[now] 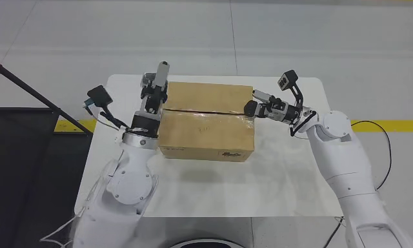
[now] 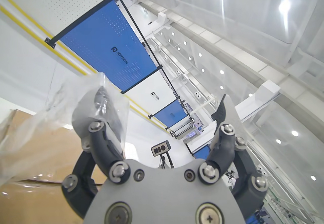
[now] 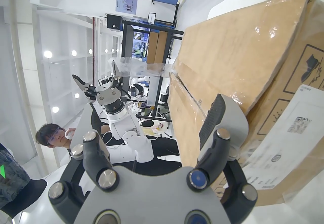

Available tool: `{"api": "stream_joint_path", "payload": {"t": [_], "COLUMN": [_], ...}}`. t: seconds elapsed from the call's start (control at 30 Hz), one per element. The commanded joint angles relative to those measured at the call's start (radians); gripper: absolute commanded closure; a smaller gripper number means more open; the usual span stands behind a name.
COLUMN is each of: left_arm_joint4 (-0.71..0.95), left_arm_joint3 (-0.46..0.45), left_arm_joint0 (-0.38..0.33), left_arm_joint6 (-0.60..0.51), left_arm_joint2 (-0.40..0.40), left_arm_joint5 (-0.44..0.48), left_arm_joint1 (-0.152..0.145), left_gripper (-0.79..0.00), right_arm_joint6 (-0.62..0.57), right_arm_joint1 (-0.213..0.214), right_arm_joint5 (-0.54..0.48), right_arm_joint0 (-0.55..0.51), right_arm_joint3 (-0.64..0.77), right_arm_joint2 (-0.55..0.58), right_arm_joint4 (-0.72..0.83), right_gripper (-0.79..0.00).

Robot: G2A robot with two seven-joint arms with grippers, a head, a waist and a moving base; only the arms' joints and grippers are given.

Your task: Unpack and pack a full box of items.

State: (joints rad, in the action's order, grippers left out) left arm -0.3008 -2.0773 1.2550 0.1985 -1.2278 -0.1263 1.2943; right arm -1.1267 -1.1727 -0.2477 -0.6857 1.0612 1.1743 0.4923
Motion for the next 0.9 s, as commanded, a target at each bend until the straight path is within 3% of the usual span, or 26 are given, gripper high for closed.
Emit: {"api": "stream_joint_path", "payload": {"t": [0.0,0.33,0.87], "left_arm_joint4": [-0.006,-0.013,-0.04], "left_arm_joint3": [0.017,0.079,0.152], "left_arm_joint0": [-0.018,-0.092,-0.151], "left_arm_joint6": [-0.011,-0.059,-0.142], "left_arm_joint2": [0.018,0.069,0.134], "left_arm_joint5": [-0.007,-0.019,-0.016], "left_arm_joint1": [0.004,0.022,0.045], "left_gripper": [-0.785,-0.785,-0.785], "right_arm_joint6": [0.002,0.041,0.05], "right_arm_joint1": [0.0,0.007,0.032], "right_arm_joint5": [0.001,-0.02,-0.045], "right_arm_joint0": [-0.001,-0.027,-0.112], "right_arm_joint3": [0.001,0.024,0.075], "right_arm_joint2": [0.001,0.029,0.122], "right_arm_joint4": [0.001,0.005,0.044], "right_gripper": [-0.785,-0.785,-0.785]}}
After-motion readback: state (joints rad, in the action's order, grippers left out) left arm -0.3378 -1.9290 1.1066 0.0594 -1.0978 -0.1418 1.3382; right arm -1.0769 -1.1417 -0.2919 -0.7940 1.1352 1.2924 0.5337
